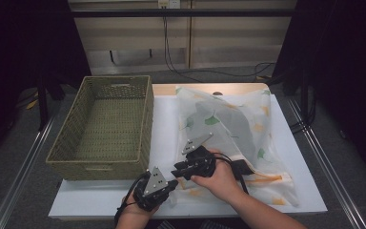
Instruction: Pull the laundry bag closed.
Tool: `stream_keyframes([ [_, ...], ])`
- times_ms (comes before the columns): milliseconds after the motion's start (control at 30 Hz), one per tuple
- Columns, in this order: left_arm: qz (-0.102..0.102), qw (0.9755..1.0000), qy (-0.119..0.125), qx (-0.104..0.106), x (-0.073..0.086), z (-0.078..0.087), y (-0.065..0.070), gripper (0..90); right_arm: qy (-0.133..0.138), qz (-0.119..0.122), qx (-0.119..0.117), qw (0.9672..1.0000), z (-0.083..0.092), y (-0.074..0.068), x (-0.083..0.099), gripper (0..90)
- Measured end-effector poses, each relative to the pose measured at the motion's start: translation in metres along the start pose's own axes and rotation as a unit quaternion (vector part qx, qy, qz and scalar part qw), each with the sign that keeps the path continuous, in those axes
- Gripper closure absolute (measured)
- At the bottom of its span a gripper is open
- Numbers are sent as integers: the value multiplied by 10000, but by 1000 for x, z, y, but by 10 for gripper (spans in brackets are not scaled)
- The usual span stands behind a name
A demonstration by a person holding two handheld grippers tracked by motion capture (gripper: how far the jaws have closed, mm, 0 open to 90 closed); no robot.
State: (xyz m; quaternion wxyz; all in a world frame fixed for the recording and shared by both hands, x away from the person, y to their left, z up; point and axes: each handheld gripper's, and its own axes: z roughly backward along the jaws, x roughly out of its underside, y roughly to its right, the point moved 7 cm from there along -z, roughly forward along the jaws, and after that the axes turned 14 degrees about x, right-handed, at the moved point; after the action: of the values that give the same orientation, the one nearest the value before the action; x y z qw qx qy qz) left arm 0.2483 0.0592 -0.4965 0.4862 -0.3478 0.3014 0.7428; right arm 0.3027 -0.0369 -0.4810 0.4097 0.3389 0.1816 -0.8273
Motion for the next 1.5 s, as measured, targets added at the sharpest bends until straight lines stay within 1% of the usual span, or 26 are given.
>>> stream_keyframes([
  [67,-31,10000,-52,-2,0,0,0,900,-18,9,63,10000,-1,0,0,673],
  [100,-15,10000,-26,8,0,0,0,900,-55,-24,32,10000,-2,-1,0,670],
  [167,-12,10000,45,32,-1,-1,1,900,-88,-4,42,10000,-3,-1,1,668],
  [233,-31,10000,29,34,0,-1,0,900,-91,49,74,9999,-4,-1,1,669],
  [367,-61,10000,6,31,0,-1,0,900,-105,48,93,9999,-7,-2,0,682],
  [467,-68,10000,-7,28,0,-1,1,900,-149,57,79,9998,-8,-2,1,743],
  [500,-40,10000,10,33,0,-1,1,900,-151,62,82,9998,-8,-2,1,767],
  [533,-84,10000,-16,27,0,0,1,900,-157,110,96,9998,-7,-2,2,798],
  [567,-78,10000,-12,29,0,0,1,900,-143,125,88,9998,-7,-2,2,825],
  [633,-62,10000,7,32,0,-1,1,900,-157,89,65,9998,-5,-2,2,867],
  [700,-67,10000,5,31,0,-1,1,900,-128,130,24,9998,-3,-1,2,895],
  [733,-67,10000,0,34,0,-1,1,900,-126,105,10,9999,-2,-1,1,900],
  [767,-36,10000,35,38,0,-2,1,900,-125,134,9,9998,-1,-1,1,900],
  [833,-23,10000,42,41,0,-2,1,900,-88,102,32,9999,0,-1,1,900],
  [933,-23,10000,47,39,0,-2,1,900,-58,126,67,9999,3,0,1,900],
  [1000,-21,10000,49,36,0,-2,1,900,-52,93,47,9999,5,1,0,900],
  [1033,-61,10000,-60,10,0,-1,1,900,-51,110,56,9999,6,2,1,900],
  [1067,-59,10000,-54,-1,0,-1,1,900,-54,86,63,9999,6,2,1,898],
  [1100,-68,9999,-93,-18,0,0,1,900,-65,63,69,9999,5,3,1,865],
  [1133,-63,10000,-37,22,0,-1,1,900,-78,43,67,9999,4,4,1,830],
  [1167,-74,10000,-45,14,0,-1,1,900,-98,17,65,9999,3,4,2,804],
  [1200,-67,10000,-1,36,0,-2,1,900,-165,-22,24,9999,2,4,3,783],
  [1267,-65,10000,6,37,0,-2,1,900,-224,-42,15,9997,1,3,4,756],
  [1367,-73,10000,-2,33,0,-2,1,900,-206,-57,-7,9998,0,2,4,739],
  [1433,-79,10000,-12,34,0,-2,1,900,-252,-99,9,9996,0,3,5,710],
  [1500,-86,10000,-33,22,0,-2,1,900,-290,-118,-27,9995,-1,4,5,689],
])
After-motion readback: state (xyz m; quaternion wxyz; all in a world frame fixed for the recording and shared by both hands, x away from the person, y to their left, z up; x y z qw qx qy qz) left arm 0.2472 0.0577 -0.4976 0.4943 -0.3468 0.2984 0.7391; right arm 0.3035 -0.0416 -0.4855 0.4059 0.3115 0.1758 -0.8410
